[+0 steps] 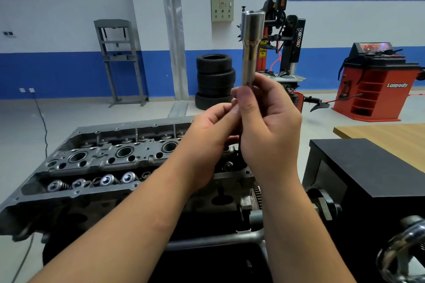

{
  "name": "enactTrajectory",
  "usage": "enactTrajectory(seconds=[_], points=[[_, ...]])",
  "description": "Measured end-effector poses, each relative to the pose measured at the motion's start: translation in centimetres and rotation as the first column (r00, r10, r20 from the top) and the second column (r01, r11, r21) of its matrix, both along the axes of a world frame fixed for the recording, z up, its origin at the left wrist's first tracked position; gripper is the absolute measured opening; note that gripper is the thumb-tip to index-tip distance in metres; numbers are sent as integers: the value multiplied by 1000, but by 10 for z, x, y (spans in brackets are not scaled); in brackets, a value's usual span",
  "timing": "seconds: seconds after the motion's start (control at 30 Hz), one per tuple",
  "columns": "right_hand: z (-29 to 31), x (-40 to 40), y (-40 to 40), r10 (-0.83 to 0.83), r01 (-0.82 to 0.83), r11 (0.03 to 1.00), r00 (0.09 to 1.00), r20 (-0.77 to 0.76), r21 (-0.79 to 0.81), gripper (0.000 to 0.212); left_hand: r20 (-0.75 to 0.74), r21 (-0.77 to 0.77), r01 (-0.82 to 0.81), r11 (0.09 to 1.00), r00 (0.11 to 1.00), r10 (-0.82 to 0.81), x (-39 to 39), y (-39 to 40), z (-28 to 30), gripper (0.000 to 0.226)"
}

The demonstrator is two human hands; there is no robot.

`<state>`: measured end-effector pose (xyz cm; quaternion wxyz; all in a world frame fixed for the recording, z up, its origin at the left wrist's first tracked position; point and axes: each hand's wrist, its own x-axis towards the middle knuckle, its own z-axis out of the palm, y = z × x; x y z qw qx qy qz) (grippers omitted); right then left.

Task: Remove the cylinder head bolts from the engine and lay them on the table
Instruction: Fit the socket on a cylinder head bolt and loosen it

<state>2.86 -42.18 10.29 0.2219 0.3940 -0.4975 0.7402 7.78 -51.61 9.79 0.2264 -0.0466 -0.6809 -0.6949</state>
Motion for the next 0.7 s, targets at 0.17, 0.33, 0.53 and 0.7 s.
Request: enactTrajectory(seconds=[0.17, 0.33, 0.53, 0.7], points=[[0, -1, 0, 56, -55, 998, 998, 21, -18, 25, 18, 44, 62, 997, 998, -63, 0, 1, 2, 31], [-1, 3, -2, -3, 4, 999, 1000, -27, 40, 29, -20, 38, 1, 999, 1000, -1, 3, 2, 3, 57], [-2, -2, 2, 25, -24, 999, 998, 50, -29, 21, 14, -6, -8, 1000, 1000, 8, 3, 3, 3, 42], [-1, -3, 2, 95, -92, 995, 991, 91, -38, 22, 55, 18, 22, 1000, 998, -23, 3, 4, 5, 34]])
